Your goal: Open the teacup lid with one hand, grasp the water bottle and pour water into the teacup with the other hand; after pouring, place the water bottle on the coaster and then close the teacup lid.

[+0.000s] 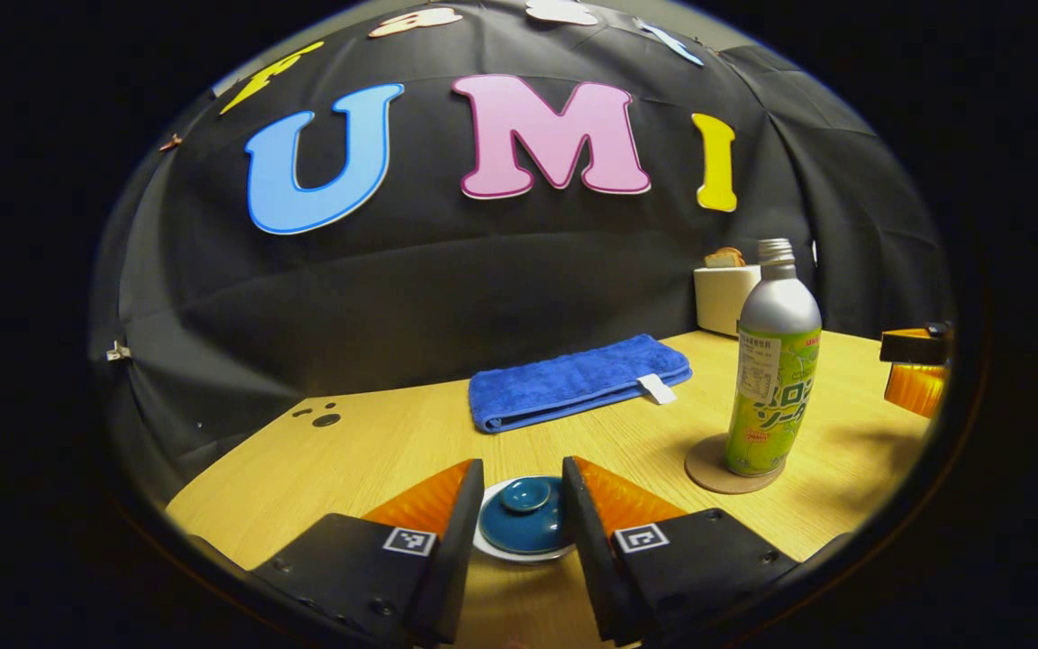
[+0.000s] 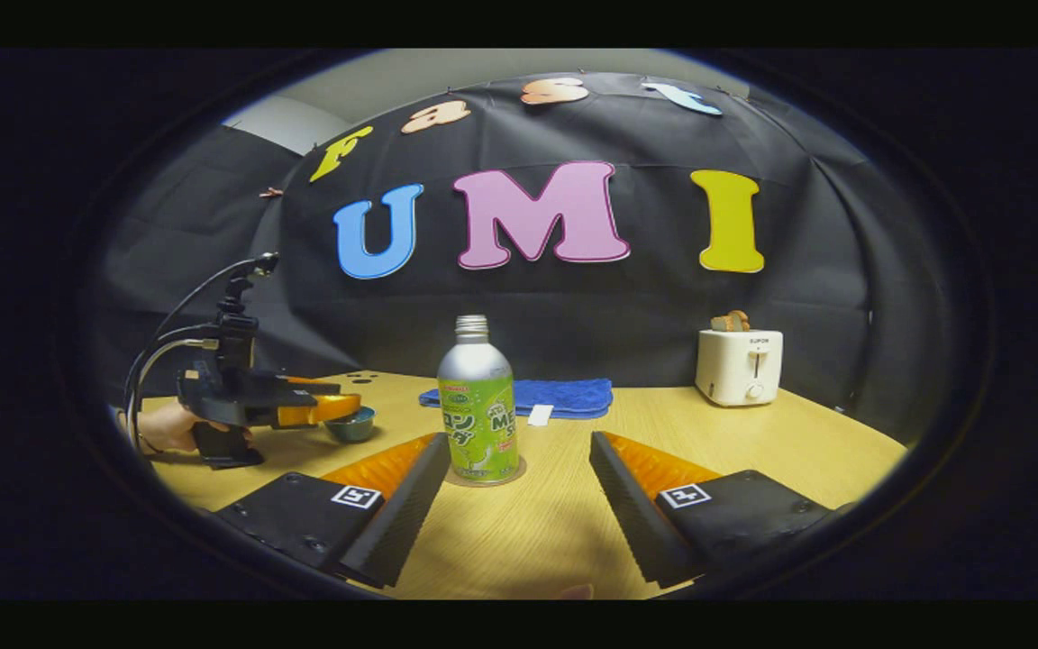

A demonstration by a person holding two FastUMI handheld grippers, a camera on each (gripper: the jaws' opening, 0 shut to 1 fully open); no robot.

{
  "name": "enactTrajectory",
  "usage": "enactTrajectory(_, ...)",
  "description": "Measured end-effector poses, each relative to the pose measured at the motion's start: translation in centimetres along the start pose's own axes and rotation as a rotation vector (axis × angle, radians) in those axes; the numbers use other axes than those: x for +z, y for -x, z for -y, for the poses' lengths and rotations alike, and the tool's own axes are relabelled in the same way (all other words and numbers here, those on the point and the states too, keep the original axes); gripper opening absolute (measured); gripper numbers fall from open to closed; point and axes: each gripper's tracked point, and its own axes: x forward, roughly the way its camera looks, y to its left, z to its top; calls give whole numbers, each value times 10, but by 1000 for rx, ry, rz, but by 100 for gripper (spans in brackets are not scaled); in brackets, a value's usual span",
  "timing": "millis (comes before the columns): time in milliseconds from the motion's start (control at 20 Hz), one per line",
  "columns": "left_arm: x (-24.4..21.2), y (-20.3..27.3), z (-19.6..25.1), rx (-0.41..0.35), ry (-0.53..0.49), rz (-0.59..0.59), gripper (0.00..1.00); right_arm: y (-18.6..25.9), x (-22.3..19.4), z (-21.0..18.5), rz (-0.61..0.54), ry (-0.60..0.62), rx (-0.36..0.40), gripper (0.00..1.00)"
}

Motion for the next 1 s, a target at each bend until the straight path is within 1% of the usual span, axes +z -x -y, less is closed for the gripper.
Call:
enactTrajectory(100, 2, 13, 2, -2, 27, 22, 70, 0, 0, 2, 0, 0, -9, 96)
enactTrajectory(150, 3, 20, 1, 5, 30, 38, 78, 0, 1, 1, 0, 1, -12, 96)
enactTrajectory(200, 5, 27, -2, 14, 36, 58, 81, 0, 0, 1, 0, 1, -13, 96)
enactTrajectory(250, 7, 35, -3, 23, 43, 76, 87, 0, 0, 1, 0, 0, -13, 96)
enactTrajectory(350, 6, 52, -7, 39, 73, 102, 93, 0, 0, 1, 0, 1, -15, 96)
enactTrajectory(450, 7, 67, -7, 44, 114, 131, 94, -1, 1, 3, 3, 1, -29, 96)
enactTrajectory(700, 4, 90, -3, 49, 117, 136, 94, -1, -1, 2, 2, 1, -28, 96)
enactTrajectory(1000, 3, 94, -4, 63, 118, 135, 95, 0, 0, 2, 3, 2, -27, 96)
